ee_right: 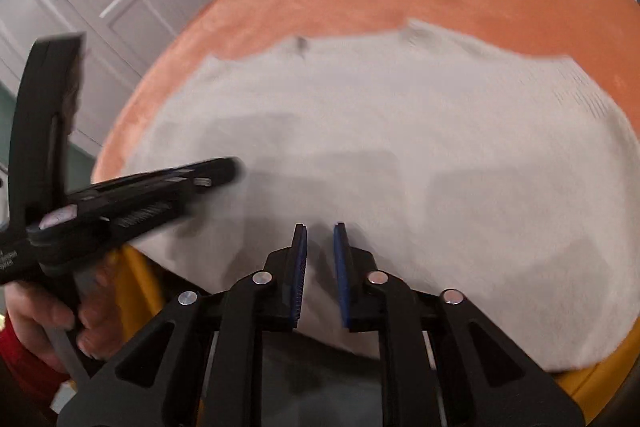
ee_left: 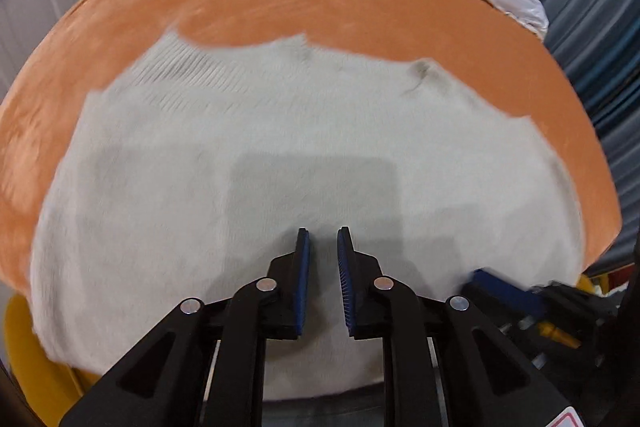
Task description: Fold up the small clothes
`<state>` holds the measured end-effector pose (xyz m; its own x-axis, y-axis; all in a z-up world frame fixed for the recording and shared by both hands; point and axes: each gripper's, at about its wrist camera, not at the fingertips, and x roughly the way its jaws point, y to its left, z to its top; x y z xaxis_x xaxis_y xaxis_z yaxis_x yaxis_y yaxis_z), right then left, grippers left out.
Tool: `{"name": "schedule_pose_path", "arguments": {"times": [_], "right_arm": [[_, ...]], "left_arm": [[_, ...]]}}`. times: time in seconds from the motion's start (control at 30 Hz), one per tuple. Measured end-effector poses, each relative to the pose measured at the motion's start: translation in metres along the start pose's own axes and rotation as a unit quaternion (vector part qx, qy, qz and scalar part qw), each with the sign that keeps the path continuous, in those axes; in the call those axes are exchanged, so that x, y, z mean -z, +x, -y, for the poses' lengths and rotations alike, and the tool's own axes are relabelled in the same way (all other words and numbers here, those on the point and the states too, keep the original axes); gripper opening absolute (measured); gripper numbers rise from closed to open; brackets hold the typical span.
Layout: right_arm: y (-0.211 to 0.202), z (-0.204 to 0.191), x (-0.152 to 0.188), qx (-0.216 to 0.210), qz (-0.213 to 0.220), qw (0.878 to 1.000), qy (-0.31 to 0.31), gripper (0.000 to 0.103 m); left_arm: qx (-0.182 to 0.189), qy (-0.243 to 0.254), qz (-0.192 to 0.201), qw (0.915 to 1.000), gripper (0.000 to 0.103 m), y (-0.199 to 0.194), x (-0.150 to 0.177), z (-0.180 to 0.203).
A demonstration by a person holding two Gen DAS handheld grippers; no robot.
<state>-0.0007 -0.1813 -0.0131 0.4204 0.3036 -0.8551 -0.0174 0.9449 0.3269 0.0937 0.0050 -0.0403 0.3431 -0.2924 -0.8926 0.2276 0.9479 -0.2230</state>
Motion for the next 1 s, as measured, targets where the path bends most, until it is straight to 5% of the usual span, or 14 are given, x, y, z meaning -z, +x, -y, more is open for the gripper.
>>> {"name": "schedule_pose_path", "arguments": {"times": [0.13,0.23,0.3,0.43,0.6,0.67,0.73,0.77,0.83,1.0], "right_arm": [[-0.033,0.071,0.020,0.030,0.016,0.996,0.084,0.009],[-0.049,0.123,0.040,0.114,-0.002,0.985,0.126,0.007],[-0.054,0.155,0.055,0.101,-0.021,0.978,0.181,0.000],[-0.063,0.149,0.049,0.107,0.003,0.977,0.185,0.000],[-0.086,0.134,0.032,0.118,0.073,0.974,0.177,0.036],[-0.090,0.134,0.013,0.120,0.092,0.974,0.171,0.038],[-0.085,0.135,-0.010,0.126,0.102,0.973,0.166,0.043],[-0.083,0.136,-0.023,0.123,0.108,0.973,0.160,0.056],[-0.080,0.141,-0.039,0.125,0.118,0.974,0.151,0.066],[-0.034,0.164,-0.083,0.132,0.093,0.975,0.152,0.068]], "left_arm": [[-0.019,-0.038,-0.005,0.9991,0.011,-0.015,0.011,-0.049],[-0.036,-0.061,-0.012,0.9974,0.008,-0.022,0.032,-0.091],[-0.064,-0.080,-0.014,0.9947,0.008,-0.025,0.042,-0.109],[-0.049,-0.106,-0.010,0.9930,0.007,-0.033,0.048,-0.118],[-0.041,-0.124,0.011,0.9914,0.007,-0.054,0.045,-0.112],[-0.030,-0.129,0.035,0.9905,0.007,-0.064,0.032,-0.117],[-0.024,-0.129,0.056,0.9898,0.017,-0.068,0.010,-0.116],[-0.022,-0.132,0.063,0.9890,0.024,-0.067,-0.003,-0.118],[-0.012,-0.137,0.087,0.9867,0.060,-0.062,-0.030,-0.123],[-0.023,-0.154,0.070,0.9853,0.069,-0.014,-0.081,-0.135]]}}
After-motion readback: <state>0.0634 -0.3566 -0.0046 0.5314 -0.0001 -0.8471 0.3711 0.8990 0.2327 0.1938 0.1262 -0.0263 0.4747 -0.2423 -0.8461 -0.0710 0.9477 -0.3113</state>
